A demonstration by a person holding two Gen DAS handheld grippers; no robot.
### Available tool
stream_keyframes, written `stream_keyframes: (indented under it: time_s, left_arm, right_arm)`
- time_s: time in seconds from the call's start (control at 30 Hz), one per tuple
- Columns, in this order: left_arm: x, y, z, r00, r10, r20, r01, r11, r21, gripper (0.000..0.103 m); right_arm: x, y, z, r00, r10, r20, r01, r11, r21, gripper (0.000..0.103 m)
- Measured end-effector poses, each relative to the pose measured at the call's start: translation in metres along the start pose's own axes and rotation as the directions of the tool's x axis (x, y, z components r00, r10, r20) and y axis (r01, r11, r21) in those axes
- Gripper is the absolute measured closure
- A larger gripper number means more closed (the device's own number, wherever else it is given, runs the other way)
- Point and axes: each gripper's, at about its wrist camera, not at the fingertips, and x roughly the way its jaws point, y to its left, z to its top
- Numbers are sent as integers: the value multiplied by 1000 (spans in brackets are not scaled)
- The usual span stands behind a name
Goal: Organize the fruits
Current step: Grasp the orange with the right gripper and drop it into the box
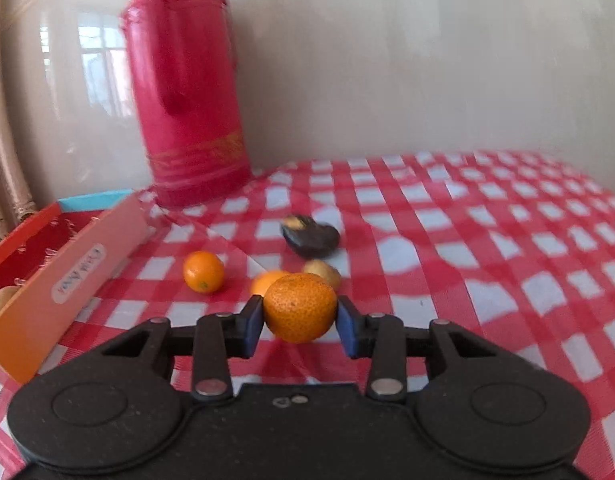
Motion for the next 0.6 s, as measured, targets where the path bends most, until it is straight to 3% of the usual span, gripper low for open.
stream_keyframes:
  time_s: [0.27, 0.43, 0.6]
  left_arm:
    - [-1, 23, 0, 999, 43, 4, -42, 996, -75, 0]
    - [1, 42, -1, 999, 53, -11, -54, 990, -130, 0]
    - [2, 55, -2, 998, 67, -11, -68, 987, -148, 0]
  right_arm:
    - [-24, 52, 6, 982, 168, 88, -156, 979, -131, 72]
    - [-28, 96, 10, 953, 294, 77, -274, 940, -202, 72]
    - [-29, 135, 13, 931, 361, 54, -337, 907, -251, 72]
